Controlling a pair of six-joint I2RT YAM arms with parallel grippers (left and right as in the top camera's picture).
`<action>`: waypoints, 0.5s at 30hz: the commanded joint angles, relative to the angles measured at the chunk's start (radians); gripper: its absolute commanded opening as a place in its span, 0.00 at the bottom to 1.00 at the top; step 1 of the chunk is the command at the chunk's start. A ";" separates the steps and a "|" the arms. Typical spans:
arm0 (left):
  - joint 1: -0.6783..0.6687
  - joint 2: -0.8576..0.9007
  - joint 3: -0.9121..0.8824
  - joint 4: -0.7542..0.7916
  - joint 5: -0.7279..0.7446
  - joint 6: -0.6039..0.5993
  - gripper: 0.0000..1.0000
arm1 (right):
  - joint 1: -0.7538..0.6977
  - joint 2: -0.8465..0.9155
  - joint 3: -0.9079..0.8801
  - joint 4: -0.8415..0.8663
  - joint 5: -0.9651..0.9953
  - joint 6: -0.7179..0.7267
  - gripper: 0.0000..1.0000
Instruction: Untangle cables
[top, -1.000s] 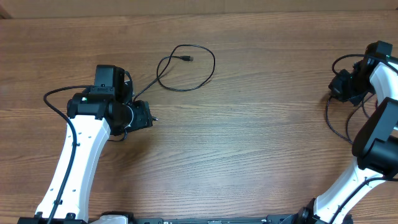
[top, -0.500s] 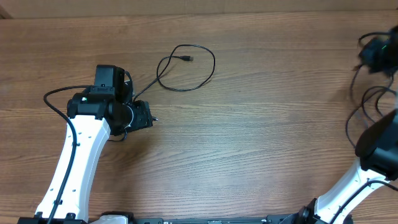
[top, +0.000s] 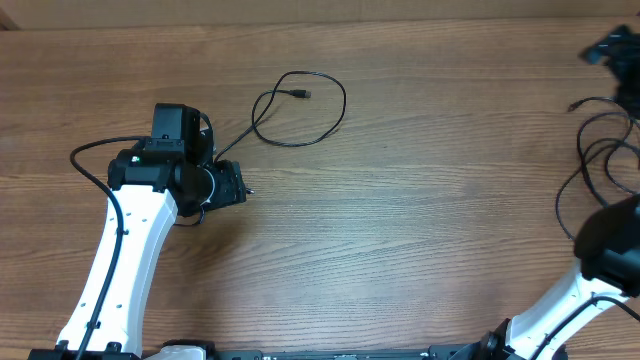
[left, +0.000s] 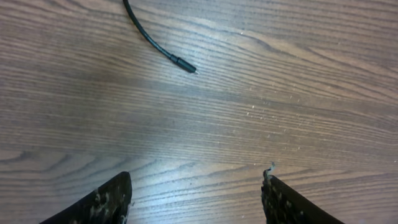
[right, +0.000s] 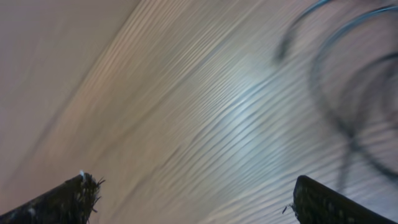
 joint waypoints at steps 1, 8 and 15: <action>0.004 -0.010 -0.002 0.026 0.008 -0.001 0.68 | 0.130 0.006 0.012 -0.056 -0.135 -0.192 1.00; 0.004 -0.008 -0.003 0.043 -0.052 -0.002 0.68 | 0.589 0.011 -0.125 0.099 -0.025 -0.346 1.00; 0.004 -0.008 -0.003 0.039 -0.052 -0.002 0.68 | 0.813 0.017 -0.471 0.686 -0.007 -0.415 1.00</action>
